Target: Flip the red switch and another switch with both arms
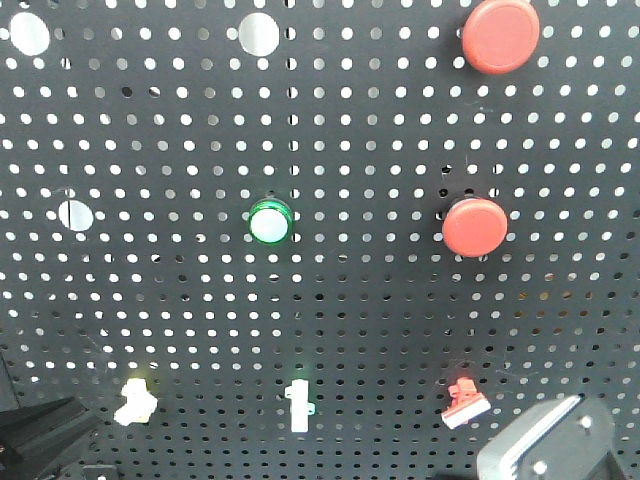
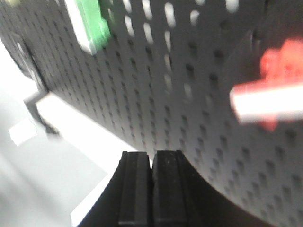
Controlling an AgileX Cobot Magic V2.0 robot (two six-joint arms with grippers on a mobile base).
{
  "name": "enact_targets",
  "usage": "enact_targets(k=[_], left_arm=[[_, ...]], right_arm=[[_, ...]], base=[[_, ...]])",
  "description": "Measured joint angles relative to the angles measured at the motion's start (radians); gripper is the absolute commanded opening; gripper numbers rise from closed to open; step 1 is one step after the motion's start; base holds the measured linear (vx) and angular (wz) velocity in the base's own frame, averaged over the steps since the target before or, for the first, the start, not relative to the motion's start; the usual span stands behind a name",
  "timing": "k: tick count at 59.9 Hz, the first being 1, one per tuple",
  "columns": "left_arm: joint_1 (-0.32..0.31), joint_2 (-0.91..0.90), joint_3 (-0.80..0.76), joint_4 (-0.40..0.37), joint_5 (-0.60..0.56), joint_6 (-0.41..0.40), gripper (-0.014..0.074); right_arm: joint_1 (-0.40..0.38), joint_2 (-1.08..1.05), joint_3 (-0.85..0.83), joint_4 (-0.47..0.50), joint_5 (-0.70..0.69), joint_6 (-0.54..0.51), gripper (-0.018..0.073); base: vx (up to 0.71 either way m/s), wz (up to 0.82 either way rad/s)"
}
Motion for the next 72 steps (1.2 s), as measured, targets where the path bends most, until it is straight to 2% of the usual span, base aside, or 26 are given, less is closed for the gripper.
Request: enact_targets(k=[12, 19, 60, 67, 72], left_arm=[[0.0, 0.0, 0.0, 0.0, 0.0, 0.0, 0.0002], [0.0, 0.0, 0.0, 0.0, 0.0, 0.0, 0.0002], [0.0, -0.005, 0.001, 0.0, 0.001, 0.002, 0.0002], [0.045, -0.061, 0.033, 0.0, -0.014, 0.018, 0.0002], [0.133, -0.131, 0.092, 0.0, -0.046, 0.021, 0.0002]], right_arm=[[0.0, -0.023, 0.0, 0.0, -0.231, -0.002, -0.0006], [0.0, -0.023, 0.0, -0.001, -0.305, -0.003, -0.0006], [0.0, -0.023, 0.0, -0.004, -0.319, -0.003, -0.0006], [0.0, -0.023, 0.0, -0.004, -0.319, -0.003, -0.0006], [0.0, -0.023, 0.0, -0.004, -0.319, -0.003, -0.0006]], base=[[0.0, 0.0], [0.0, 0.0], [0.0, 0.0], [0.0, 0.0], [0.0, 0.0]])
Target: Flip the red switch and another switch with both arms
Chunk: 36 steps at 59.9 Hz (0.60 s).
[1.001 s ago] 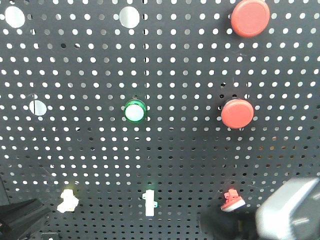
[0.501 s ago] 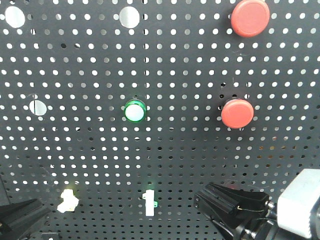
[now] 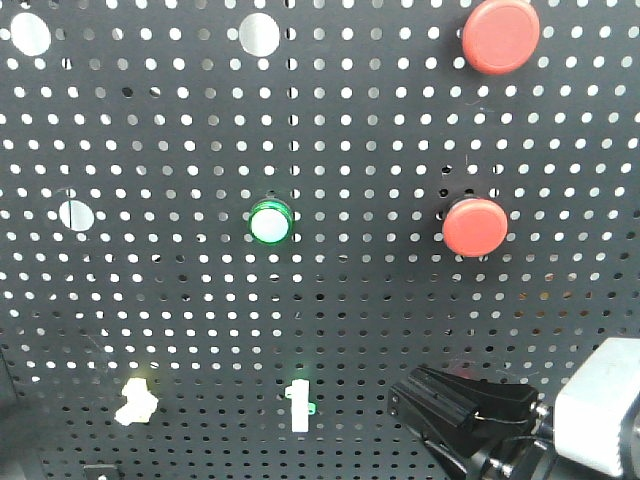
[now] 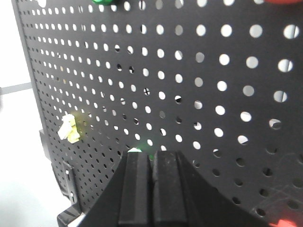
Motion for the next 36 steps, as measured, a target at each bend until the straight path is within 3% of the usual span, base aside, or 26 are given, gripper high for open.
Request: enact_targets(k=[11, 17, 26, 36], left_arm=[[0.233, -0.203, 0.186, -0.006, -0.081, -0.004, 0.0002], [0.341, -0.31, 0.301, -0.051, -0.087, -0.017, 0.0002], [0.427, -0.456, 0.446, -0.133, -0.09, -0.019, 0.0002], [0.44, -0.58, 0.542, -0.152, -0.048, 0.015, 0.0002]], right_arm=[[0.0, 0.0, 0.0, 0.0, 0.002, 0.0, -0.0006], [0.0, 0.0, 0.0, 0.0, 0.002, 0.0, -0.0006], [0.0, 0.0, 0.0, 0.0, 0.002, 0.0, -0.0006], [0.0, 0.0, 0.0, 0.0, 0.002, 0.0, -0.0006]], base=[[0.0, 0.0], [0.0, 0.0], [0.0, 0.0], [0.0, 0.0]])
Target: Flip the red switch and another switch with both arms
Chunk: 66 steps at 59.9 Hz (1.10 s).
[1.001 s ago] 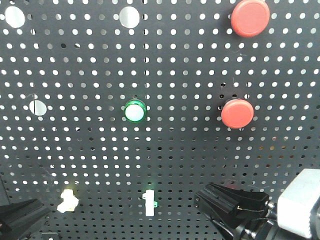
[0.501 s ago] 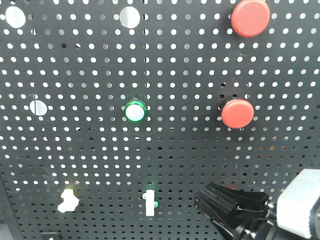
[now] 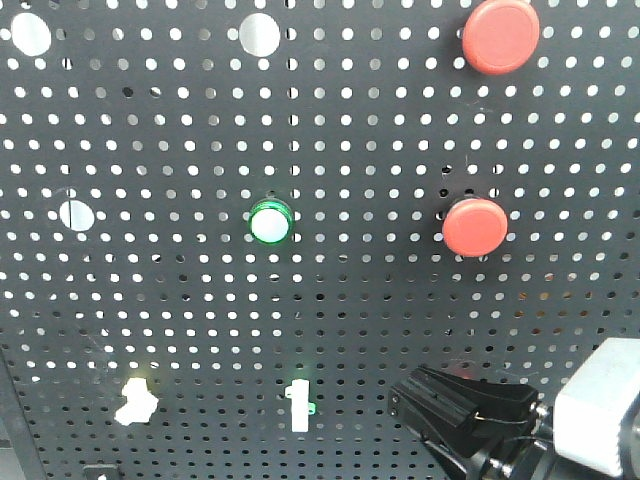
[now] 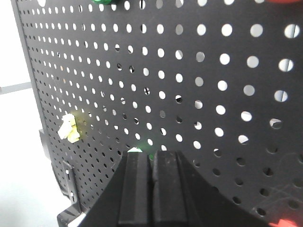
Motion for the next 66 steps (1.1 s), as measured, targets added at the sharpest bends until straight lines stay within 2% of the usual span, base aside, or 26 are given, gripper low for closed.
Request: enact_targets(k=[11, 59, 66], left_arm=[[0.0, -0.021, 0.0, 0.002, 0.09, 0.013, 0.0002], [0.0, -0.021, 0.0, -0.002, 0.098, 0.013, 0.0002], [0.0, -0.021, 0.0, -0.002, 0.098, 0.013, 0.0002]], right_arm=[[0.0, 0.0, 0.0, 0.0, 0.0, 0.0, -0.0006], [0.0, 0.0, 0.0, 0.0, 0.001, 0.0, -0.0006], [0.0, -0.005, 0.0, 0.0, 0.002, -0.028, -0.0006]], base=[[0.0, 0.0], [0.0, 0.0], [0.0, 0.0]])
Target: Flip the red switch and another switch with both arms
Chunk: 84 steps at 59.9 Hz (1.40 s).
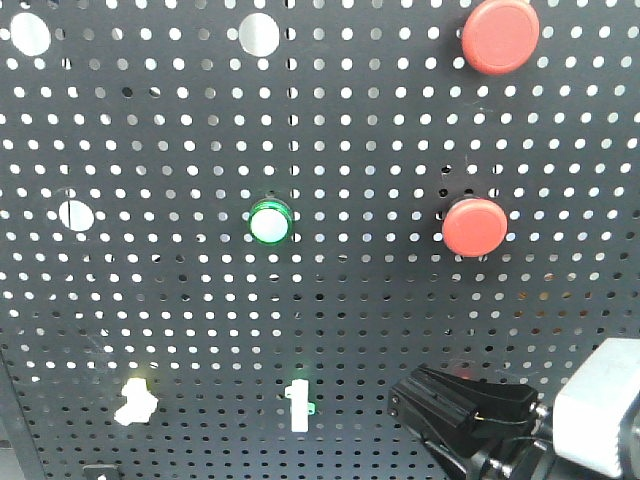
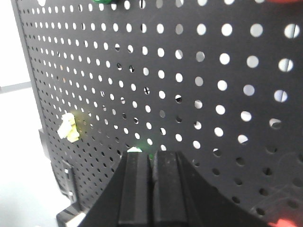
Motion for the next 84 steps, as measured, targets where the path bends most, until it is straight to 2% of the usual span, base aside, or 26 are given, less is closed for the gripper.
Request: enact_targets(k=[10, 17, 27, 38, 47, 54, 64, 84], left_arm=[[0.0, 0.0, 0.0, 0.0, 0.0, 0.0, 0.0002], [0.0, 0.0, 0.0, 0.0, 0.0, 0.0, 0.0002], [0.0, 0.0, 0.0, 0.0, 0.0, 0.0, 0.0002], [0.0, 0.0, 0.0, 0.0, 0.0, 0.0, 0.0002], [0.0, 0.0, 0.0, 0.0, 0.0, 0.0, 0.0002], [0.0, 0.0, 0.0, 0.0, 0.001, 0.0, 0.0002], [0.0, 0.0, 0.0, -0.001, 0.001, 0.0, 0.0002], [0.0, 0.0, 0.0, -0.001, 0.001, 0.0, 0.0002]], right_arm=[[-0.006, -0.107, 0.019, 0.007, 0.025, -0.12, -0.0006], [-0.086, -0.266, 0.102, 0.048, 0.024, -0.204, -0.0006], [-0.326, -0.532, 0.298, 0.067, 0.041, -0.194, -0.0006], [-0.593, -0.738, 0.453, 0.071, 0.154, -0.149, -0.0006], [-0.724, -0.863, 0.575, 0.084, 0.188, -0.127, -0.0006], [-0.74, -0.948, 0.605, 0.105, 0.297, -0.124, -0.0006], [-0.74, -0.959, 0.608, 0.111, 0.389, -0.123, -0.0006], [-0.74, -0.959, 0.608, 0.151, 0.408, -0.123, -0.0006]], base=[[0.0, 0.0], [0.0, 0.0], [0.0, 0.0], [0.0, 0.0], [0.0, 0.0], [0.0, 0.0], [0.0, 0.0], [0.0, 0.0]])
